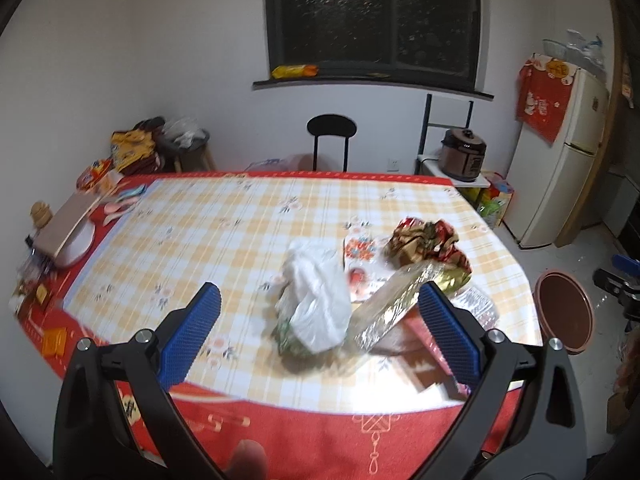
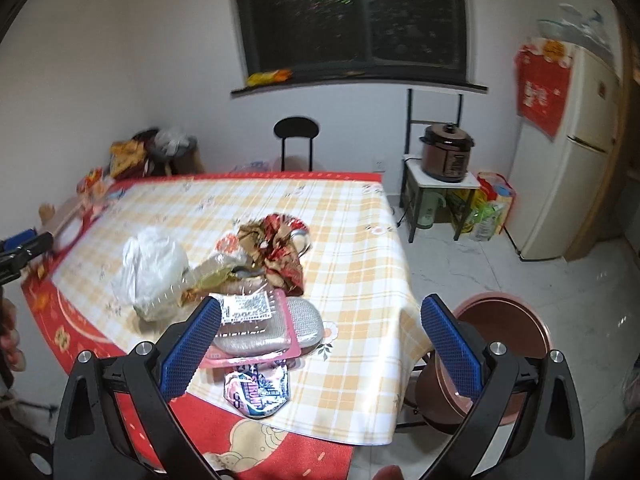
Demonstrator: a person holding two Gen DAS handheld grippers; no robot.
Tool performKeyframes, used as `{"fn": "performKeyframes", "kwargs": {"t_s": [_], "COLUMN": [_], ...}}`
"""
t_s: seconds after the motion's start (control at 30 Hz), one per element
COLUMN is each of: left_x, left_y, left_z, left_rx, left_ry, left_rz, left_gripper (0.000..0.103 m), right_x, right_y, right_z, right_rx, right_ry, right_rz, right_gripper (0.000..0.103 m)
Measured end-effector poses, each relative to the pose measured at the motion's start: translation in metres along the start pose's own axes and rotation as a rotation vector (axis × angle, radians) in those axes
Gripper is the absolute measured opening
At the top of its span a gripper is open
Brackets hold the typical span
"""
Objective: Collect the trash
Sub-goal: 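Grasp the white plastic bag with the left gripper while the right gripper approaches the clear box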
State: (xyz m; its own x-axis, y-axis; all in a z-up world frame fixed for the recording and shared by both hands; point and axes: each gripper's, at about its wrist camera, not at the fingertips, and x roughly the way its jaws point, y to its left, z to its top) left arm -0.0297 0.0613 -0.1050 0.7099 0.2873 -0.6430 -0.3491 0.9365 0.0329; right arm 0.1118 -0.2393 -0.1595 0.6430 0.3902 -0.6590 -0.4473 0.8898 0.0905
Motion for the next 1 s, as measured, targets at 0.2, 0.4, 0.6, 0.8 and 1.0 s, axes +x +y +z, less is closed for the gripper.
{"fn": "performKeyframes", "kwargs": {"t_s": [0.2,0.4,0.6,0.8,1.0], "left_x": [0.001,0.017,0.037,0.061,0.085], "left_y": [0.019,0.045,0.073,0.088,0.092], "left_z": [-0.013,-0.013,-0.016,-0.017,-0.016], "left_rx": [0.002,-0.046,-0.068,-0.062,-0.044], "left_ry": [0.015,0.028,0.049,0.074,0.095], "left_rz": [0.002,-0.053,-0.116,-0.189,-0.274], "left_gripper": [0.097,0.097,0.096,0.092,0.091], "right_x": [0.026,0.042,0.052,0.056,0.050], "right_y": [0.037,0.074,0.083,0.091,0.095], "right_z": [0.005,0.008,0.010,0.010,0.015], "right_rx": [-0.012,-0.032,0.018,0.049,0.085], "right_ry": [0.059,0.097,0.117,0.130,0.106], "right_rz": [0.072,0.100,0.060,-0.004,-0.084], "right_gripper": [0.099,0.099,0.098,0.098,0.098]}}
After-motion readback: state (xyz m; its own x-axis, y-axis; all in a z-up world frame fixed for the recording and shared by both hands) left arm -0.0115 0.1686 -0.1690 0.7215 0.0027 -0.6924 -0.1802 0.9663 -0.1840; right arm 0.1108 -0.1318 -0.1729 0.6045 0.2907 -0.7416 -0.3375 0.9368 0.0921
